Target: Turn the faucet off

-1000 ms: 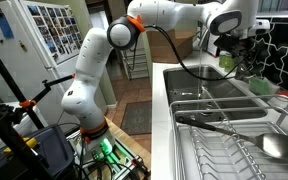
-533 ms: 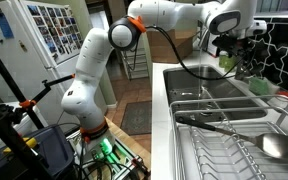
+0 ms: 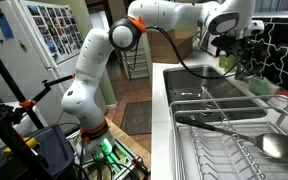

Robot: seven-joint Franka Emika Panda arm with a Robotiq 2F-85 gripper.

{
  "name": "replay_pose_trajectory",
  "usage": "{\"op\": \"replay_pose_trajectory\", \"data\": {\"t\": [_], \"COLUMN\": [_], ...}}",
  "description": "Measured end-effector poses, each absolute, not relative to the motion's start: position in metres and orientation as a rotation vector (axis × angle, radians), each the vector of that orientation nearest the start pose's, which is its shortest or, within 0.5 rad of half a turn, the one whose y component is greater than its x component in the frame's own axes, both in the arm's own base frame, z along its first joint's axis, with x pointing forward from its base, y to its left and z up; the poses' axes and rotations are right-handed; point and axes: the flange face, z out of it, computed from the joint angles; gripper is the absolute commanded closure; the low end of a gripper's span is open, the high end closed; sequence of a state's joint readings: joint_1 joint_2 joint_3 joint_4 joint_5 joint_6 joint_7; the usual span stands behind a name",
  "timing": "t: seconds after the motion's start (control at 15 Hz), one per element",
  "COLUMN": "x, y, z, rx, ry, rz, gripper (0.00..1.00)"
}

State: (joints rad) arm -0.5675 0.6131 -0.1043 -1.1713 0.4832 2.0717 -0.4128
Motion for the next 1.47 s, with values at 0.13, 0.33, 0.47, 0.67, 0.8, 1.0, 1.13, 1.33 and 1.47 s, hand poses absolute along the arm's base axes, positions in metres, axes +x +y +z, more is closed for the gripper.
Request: {"op": "replay_pose_trajectory", "data": {"t": [0.13, 0.33, 0.47, 0.67, 0.8, 1.0, 1.13, 1.33, 1.47], "x": [0.622, 0.621, 0.619, 0.608, 0.592, 0.552, 0.520, 0.473, 0.444], "y": [-0.435, -0.435, -0.437, -0.446, -0.456, -0.468, -0.469, -0.460, -0.449], "z": [0.471, 0.471, 0.471, 0.478, 0.486, 0.504, 0.517, 0.539, 0.554], "rx": [-2.820, -2.820, -2.818, -2.814, -2.809, -2.769, -2.714, -2.598, -2.523], "ry": [0.566, 0.567, 0.574, 0.600, 0.630, 0.671, 0.697, 0.792, 0.870], "rz": [-0.659, -0.658, -0.655, -0.645, -0.637, -0.569, -0.488, -0.398, -0.341], "gripper": [0.00, 0.00, 0.00, 0.00, 0.00, 0.00, 0.00, 0.00, 0.00]}}
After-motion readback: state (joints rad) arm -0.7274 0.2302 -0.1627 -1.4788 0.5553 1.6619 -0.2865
